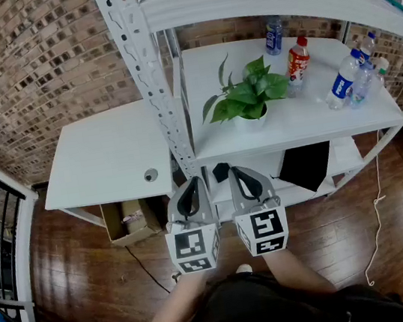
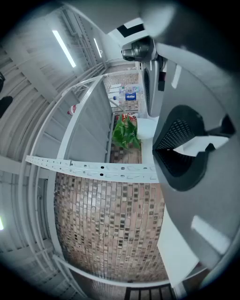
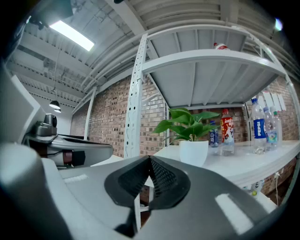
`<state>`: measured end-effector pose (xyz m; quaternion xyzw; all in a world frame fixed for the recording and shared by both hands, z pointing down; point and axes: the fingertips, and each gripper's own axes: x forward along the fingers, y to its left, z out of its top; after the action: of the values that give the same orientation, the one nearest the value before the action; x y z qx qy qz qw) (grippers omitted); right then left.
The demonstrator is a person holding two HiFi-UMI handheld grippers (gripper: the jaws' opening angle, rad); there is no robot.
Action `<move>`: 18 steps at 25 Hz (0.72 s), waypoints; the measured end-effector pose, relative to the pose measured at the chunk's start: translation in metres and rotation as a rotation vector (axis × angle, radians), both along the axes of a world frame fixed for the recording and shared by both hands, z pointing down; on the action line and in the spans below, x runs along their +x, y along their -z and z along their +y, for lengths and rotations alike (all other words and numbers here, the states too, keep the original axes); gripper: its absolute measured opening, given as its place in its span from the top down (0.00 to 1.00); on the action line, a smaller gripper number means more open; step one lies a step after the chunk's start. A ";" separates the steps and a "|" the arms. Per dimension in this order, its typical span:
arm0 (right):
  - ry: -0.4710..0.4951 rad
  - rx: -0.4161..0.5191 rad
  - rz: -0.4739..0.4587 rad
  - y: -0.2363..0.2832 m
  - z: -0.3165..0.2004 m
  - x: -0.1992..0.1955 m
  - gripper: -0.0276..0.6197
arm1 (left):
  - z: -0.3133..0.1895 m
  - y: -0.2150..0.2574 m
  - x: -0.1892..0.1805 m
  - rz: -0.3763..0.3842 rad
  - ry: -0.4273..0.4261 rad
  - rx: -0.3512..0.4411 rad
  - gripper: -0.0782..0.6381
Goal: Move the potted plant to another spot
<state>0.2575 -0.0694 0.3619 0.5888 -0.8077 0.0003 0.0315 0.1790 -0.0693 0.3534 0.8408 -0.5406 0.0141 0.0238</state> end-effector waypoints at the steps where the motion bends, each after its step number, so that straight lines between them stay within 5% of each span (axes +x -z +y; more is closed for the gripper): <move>1: -0.003 0.003 -0.002 0.001 -0.002 0.001 0.95 | -0.001 0.000 0.000 0.000 0.000 0.000 0.87; 10: -0.116 0.023 0.011 0.009 -0.038 0.047 0.94 | -0.012 -0.003 -0.001 0.001 0.007 -0.005 0.87; 16: -0.175 0.018 0.035 0.004 -0.063 0.067 0.63 | -0.022 -0.004 0.000 0.001 0.011 -0.007 0.87; 18: -0.216 0.020 0.033 0.004 -0.073 0.076 0.45 | -0.025 -0.006 0.000 -0.002 0.011 -0.011 0.87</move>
<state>0.3338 -0.1428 0.3578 0.6727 -0.7388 -0.0140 0.0389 0.1789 -0.0940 0.3591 0.8376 -0.5452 0.0177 0.0280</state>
